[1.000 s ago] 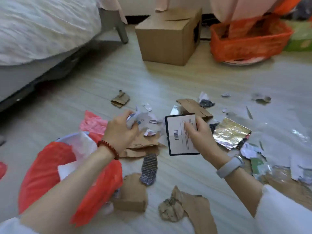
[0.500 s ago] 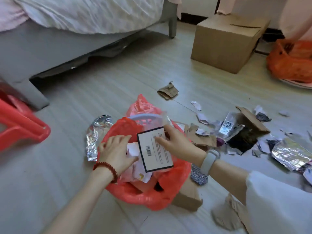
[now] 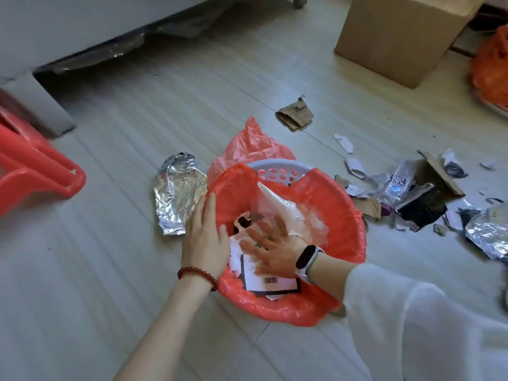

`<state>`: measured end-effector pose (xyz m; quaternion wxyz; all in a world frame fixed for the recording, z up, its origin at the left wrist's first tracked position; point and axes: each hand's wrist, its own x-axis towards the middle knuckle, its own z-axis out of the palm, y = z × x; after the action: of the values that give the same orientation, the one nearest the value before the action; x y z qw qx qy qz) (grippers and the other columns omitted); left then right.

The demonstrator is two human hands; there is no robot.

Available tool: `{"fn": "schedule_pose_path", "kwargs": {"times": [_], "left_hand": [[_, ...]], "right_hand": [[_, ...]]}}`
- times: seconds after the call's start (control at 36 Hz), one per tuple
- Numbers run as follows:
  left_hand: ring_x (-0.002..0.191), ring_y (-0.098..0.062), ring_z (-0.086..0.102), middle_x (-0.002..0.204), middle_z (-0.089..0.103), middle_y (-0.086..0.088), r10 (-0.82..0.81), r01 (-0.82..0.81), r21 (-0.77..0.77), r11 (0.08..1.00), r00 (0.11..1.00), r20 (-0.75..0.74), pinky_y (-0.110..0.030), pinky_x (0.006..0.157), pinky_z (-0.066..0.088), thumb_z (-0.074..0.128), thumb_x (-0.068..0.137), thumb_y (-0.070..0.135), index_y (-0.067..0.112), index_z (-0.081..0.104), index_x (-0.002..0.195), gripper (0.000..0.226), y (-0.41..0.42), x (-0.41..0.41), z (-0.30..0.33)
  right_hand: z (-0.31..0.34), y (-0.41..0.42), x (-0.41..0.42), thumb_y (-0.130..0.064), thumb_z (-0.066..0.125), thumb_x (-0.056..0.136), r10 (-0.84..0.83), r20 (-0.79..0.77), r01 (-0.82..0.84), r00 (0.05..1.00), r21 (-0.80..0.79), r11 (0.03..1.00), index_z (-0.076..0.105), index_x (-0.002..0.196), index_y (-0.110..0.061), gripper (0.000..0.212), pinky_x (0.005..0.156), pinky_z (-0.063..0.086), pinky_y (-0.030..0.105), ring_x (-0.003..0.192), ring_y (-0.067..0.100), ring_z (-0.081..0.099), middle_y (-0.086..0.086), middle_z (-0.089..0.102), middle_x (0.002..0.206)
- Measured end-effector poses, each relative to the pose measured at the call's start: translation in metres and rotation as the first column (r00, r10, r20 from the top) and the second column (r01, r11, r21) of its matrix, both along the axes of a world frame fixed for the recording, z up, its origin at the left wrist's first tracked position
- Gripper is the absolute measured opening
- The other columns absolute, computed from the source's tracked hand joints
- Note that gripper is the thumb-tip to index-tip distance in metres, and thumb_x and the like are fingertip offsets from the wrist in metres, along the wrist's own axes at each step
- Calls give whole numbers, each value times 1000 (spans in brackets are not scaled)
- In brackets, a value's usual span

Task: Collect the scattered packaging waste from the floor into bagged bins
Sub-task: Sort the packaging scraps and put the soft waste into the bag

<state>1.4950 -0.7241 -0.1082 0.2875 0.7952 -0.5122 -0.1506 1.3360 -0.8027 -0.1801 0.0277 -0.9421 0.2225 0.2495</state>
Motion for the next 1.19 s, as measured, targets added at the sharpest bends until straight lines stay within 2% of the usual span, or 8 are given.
{"fn": "schedule_pose_path", "kwargs": {"times": [0.28, 0.36, 0.47, 0.58, 0.72, 0.97, 1.08, 1.19], "left_hand": [[121, -35, 44, 129, 48, -16, -61, 59, -83, 995, 998, -29, -45, 102, 34, 53, 83, 11, 7, 59, 117, 35, -60, -34, 64], [115, -33, 49, 121, 53, -17, -213, 192, -170, 967, 970, -115, -43, 99, 39, 46, 78, 17, 7, 63, 109, 37, -85, -77, 88], [109, -34, 52, 112, 56, -19, -456, 422, -210, 882, 877, -152, -40, 97, 39, 50, 80, 10, 3, 63, 105, 29, -99, -149, 104], [106, -30, 50, 111, 55, -13, -691, 674, -157, 722, 714, -111, -44, 96, 40, 47, 83, 18, 9, 61, 108, 30, -89, -229, 104], [120, -24, 41, 129, 44, -6, -868, 880, 74, 469, 474, -145, -41, 99, 37, 48, 91, 21, 16, 49, 125, 35, -51, -326, 79], [120, -29, 41, 134, 39, -11, -970, 868, 494, -49, 77, -232, -43, 97, 40, 44, 92, 22, 15, 38, 134, 44, 66, -433, -15], [124, -30, 37, 140, 32, -10, -963, 769, 602, -216, -64, -263, -43, 99, 39, 44, 92, 22, 16, 30, 139, 49, 115, -456, -54], [134, -30, 23, 150, 18, -8, -960, 692, 668, -274, -152, -236, -43, 105, 33, 43, 93, 22, 21, 23, 142, 53, 155, -470, -87]], "right_hand": [[132, 4, -39, -27, 44, 96, -454, 255, 299, 853, 473, 828, 39, 140, -24, 44, 113, 26, 39, 141, 21, 21, 1, 20, 155], [169, 4, -76, -22, 47, 94, -575, 336, 401, 747, 463, 791, 53, 129, -19, 35, 97, 44, 37, 116, 21, 55, 3, 55, 133], [205, 12, -143, -18, 45, 95, -698, 322, 593, 639, 372, 715, 59, 122, -16, 30, 85, 49, 36, 97, 20, 63, 3, 66, 115], [224, 37, -224, -25, 41, 98, -866, 193, 800, 462, 332, 501, 55, 125, -18, 32, 88, 46, 29, 103, 17, 60, 1, 64, 120], [214, 96, -325, -25, 42, 97, -983, 164, 917, 86, 372, 142, 56, 124, -18, 31, 88, 43, 26, 106, 16, 58, 1, 62, 121], [123, 292, -432, -16, 50, 93, -804, 125, 745, -582, 477, -466, 61, 116, -11, 27, 87, 41, 26, 102, 15, 58, 5, 64, 116], [73, 391, -431, -12, 51, 91, -653, 11, 586, -758, 453, -672, 57, 123, -10, 32, 88, 41, 29, 106, 25, 57, 14, 61, 118], [16, 462, -408, -14, 61, 84, -604, -93, 531, -792, 384, -755, 39, 138, -16, 58, 102, 30, 28, 125, 33, 41, 16, 42, 134]]}}
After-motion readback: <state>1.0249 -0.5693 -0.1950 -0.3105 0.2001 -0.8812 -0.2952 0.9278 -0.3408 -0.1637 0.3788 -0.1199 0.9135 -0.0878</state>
